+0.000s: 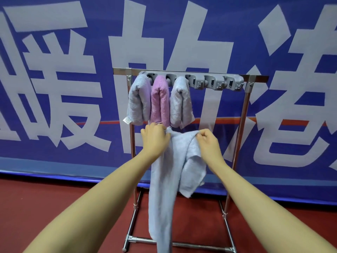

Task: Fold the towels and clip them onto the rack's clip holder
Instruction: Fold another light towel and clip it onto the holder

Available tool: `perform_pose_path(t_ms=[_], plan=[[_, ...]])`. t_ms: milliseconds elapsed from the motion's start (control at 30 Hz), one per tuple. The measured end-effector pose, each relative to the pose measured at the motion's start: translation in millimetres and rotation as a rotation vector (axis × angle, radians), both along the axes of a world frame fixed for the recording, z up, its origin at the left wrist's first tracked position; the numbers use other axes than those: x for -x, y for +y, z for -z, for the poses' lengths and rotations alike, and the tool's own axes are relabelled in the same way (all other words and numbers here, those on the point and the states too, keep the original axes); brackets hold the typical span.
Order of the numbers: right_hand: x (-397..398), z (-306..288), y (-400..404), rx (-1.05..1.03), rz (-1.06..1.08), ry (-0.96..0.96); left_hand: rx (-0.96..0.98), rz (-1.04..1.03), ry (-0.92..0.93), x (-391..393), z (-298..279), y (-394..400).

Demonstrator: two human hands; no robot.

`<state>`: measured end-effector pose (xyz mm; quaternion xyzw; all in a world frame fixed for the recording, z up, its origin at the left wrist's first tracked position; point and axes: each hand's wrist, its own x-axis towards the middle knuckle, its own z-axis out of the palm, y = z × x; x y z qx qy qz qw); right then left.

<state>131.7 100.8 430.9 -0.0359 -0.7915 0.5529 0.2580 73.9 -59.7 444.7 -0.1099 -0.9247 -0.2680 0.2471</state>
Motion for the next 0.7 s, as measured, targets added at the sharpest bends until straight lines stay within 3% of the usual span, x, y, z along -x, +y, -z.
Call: perform_pose_path(t_ms=[267,500,700], plan=[[9,-25,-11,-0.05,-0.152,0.103,-0.045,0.431,0.004,-34,20,11],[7,-38,0,-0.096,-0.211,0.115,-0.18,0.369,-0.001,-30,10,24],[14,-16,18,-0.469,0.128,0.005,-0.182,0.248,0.017,-28,-2,33]])
